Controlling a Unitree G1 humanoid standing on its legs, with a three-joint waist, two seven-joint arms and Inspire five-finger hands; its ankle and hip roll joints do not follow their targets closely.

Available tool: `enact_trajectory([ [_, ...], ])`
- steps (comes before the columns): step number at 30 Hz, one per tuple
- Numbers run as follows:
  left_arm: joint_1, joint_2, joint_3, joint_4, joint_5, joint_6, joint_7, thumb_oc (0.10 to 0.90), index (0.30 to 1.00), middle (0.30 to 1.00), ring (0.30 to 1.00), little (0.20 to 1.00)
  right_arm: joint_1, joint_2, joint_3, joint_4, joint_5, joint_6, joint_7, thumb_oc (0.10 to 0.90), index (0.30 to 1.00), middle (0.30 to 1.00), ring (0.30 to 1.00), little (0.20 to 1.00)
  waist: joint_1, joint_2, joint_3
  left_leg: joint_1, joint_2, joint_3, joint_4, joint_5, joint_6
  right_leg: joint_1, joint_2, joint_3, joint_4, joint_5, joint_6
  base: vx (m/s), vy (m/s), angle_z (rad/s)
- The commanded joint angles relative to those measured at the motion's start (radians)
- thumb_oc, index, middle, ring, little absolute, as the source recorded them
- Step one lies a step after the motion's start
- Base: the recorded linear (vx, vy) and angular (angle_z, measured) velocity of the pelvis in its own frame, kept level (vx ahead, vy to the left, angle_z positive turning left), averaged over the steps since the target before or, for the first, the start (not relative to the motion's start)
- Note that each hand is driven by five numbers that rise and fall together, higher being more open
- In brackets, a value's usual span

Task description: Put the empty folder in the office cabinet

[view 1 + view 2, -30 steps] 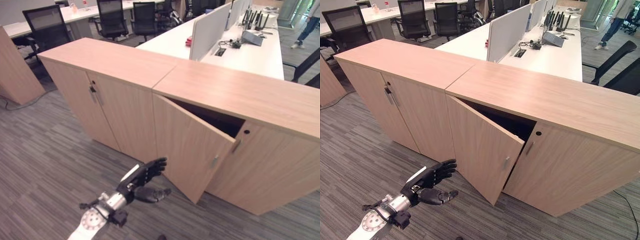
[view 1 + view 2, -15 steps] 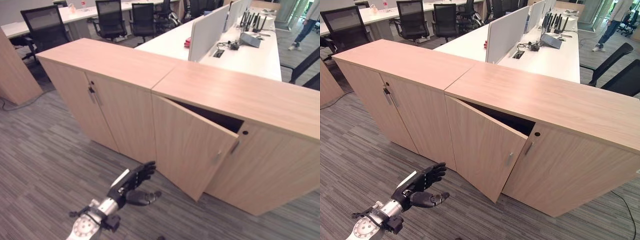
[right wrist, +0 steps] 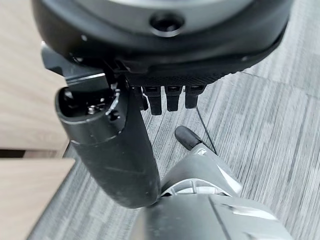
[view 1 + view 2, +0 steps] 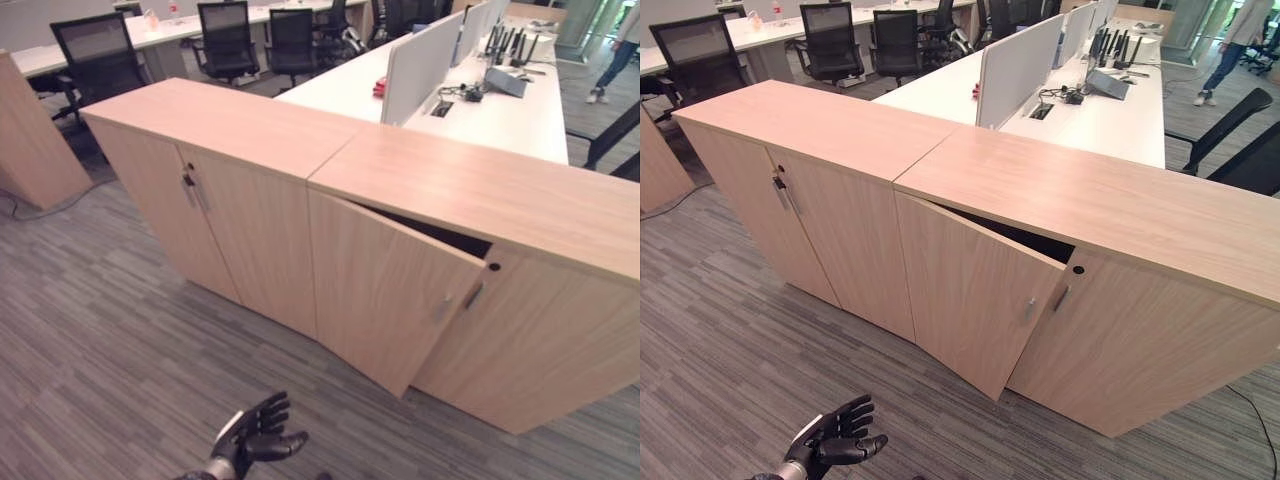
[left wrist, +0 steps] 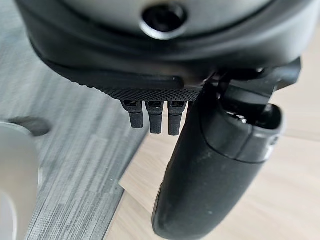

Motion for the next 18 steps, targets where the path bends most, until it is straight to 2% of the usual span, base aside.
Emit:
enact_trajectory([
  [1, -0.11, -0.065, -0.084, 0.044, 0.007, -0.018, 0.021, 0.8, 0.9, 0.9, 0.9, 0.9, -0.021, -0.003, 0.041, 0.01, -0.028, 0.031, -0.028, 0.8, 0.9, 0.9, 0.9, 0.9, -0.012, 0.077, -0.008, 0.039, 0.024, -0.022, -0.003, -0.165, -0.032, -0.098, 0.057, 0.135, 0.03, -0.057, 0.015, 0.08, -0.099, 0.75],
  [2, -0.129, -0.087, -0.097, 0.128, 0.025, -0.018, 0.026, 0.8, 0.9, 0.9, 0.9, 0.9, -0.017, 0.002, 0.047, 0.01, -0.022, 0.03, -0.035, 0.8, 0.9, 0.9, 0.9, 0.9, -0.017, 0.076, -0.008, 0.045, 0.028, -0.025, -0.003, -0.167, -0.037, -0.094, 0.072, 0.161, 0.025, -0.072, 0.01, 0.12, -0.175, 0.54],
  [5, -0.274, -0.164, -0.081, 0.661, 0.402, -0.052, 0.112, 0.8, 0.9, 0.9, 0.9, 0.9, -0.025, 0.018, 0.067, 0.025, -0.009, 0.028, -0.059, 0.8, 0.9, 0.9, 0.9, 0.9, -0.025, 0.062, -0.015, 0.053, 0.041, -0.044, -0.003, -0.165, -0.054, -0.066, 0.111, 0.187, -0.005, -0.094, -0.013, 0.1, -0.188, 0.11],
  [7, -0.328, -0.194, -0.041, 0.919, 0.563, -0.046, 0.183, 0.8, 0.9, 0.9, 0.9, 0.9, -0.035, 0.011, 0.079, 0.056, -0.014, 0.026, -0.06, 0.8, 0.9, 0.9, 0.9, 0.9, -0.031, 0.059, -0.019, 0.064, 0.052, -0.042, -0.003, -0.167, -0.064, -0.054, 0.138, 0.204, -0.031, -0.101, -0.027, 0.09, -0.132, 0.13],
  [8, -0.328, -0.195, -0.041, 0.92, 0.563, -0.046, 0.183, 0.8, 0.9, 0.9, 0.9, 0.9, -0.036, 0.01, 0.079, 0.056, -0.014, 0.026, -0.06, 0.8, 0.9, 0.9, 0.9, 0.9, -0.031, 0.059, -0.019, 0.064, 0.052, -0.042, -0.003, -0.167, -0.064, -0.054, 0.138, 0.204, -0.031, -0.101, -0.027, 0.02, -0.094, -0.01],
  [10, -0.35, -0.182, -0.029, 0.998, 0.655, -0.051, 0.213, 0.8, 0.9, 0.9, 0.9, 0.9, -0.037, 0.004, 0.088, 0.08, 0.004, 0.011, -0.056, 0.8, 0.9, 0.9, 0.9, 0.9, -0.038, 0.055, -0.022, 0.06, 0.065, -0.03, -0.003, -0.149, -0.073, -0.054, 0.164, 0.207, -0.074, -0.08, -0.042, 0.02, -0.152, -0.14],
  [12, -0.365, -0.153, -0.033, 0.965, 0.655, -0.096, 0.189, 0.8, 0.9, 0.9, 0.9, 0.9, -0.038, -0.015, 0.103, 0.072, 0.04, -0.019, -0.043, 0.8, 0.9, 0.9, 0.9, 0.9, -0.043, 0.057, -0.015, 0.068, 0.095, -0.011, -0.003, -0.145, -0.094, -0.046, 0.198, 0.225, -0.129, -0.071, -0.051, 0.06, -0.234, -0.18],
  [14, -0.362, -0.143, -0.021, 0.96, 0.654, -0.1, 0.194, 0.8, 0.9, 0.9, 0.9, 0.9, -0.034, -0.02, 0.105, 0.069, 0.048, -0.029, -0.04, 0.8, 0.9, 0.9, 0.9, 0.9, -0.045, 0.056, -0.012, 0.074, 0.104, -0.004, -0.003, -0.144, -0.1, -0.041, 0.209, 0.23, -0.14, -0.071, -0.055, 0.04, -0.177, -0.27],
  [16, -0.347, -0.114, 0.046, 0.97, 0.629, -0.099, 0.239, 0.8, 0.9, 0.9, 0.9, 0.9, -0.036, -0.039, 0.09, 0.054, 0.097, -0.057, -0.034, 0.8, 0.9, 0.9, 0.9, 0.9, -0.045, 0.052, -0.004, 0.087, 0.134, 0.013, -0.003, -0.137, -0.116, -0.042, 0.234, 0.245, -0.141, -0.087, -0.069, 0.05, -0.239, -0.23],
  [17, -0.347, -0.114, 0.046, 0.97, 0.629, -0.099, 0.239, 0.8, 0.9, 0.9, 0.9, 0.9, -0.036, -0.039, 0.09, 0.054, 0.097, -0.057, -0.034, 0.8, 0.9, 0.9, 0.9, 0.9, -0.044, 0.052, -0.004, 0.088, 0.134, 0.014, -0.003, -0.137, -0.116, -0.042, 0.235, 0.245, -0.141, -0.087, -0.07, 0.06, -0.286, -0.14],
  [18, -0.342, -0.118, 0.099, 0.991, 0.592, -0.099, 0.268, 0.8, 0.9, 0.9, 0.9, 0.9, -0.045, -0.04, 0.088, 0.044, 0.122, -0.072, -0.037, 0.8, 0.9, 0.9, 0.9, 0.9, -0.041, 0.045, -0.001, 0.099, 0.155, 0.024, -0.003, -0.133, -0.126, -0.041, 0.253, 0.259, -0.141, -0.101, -0.081, 0.03, -0.159, -0.23],
])
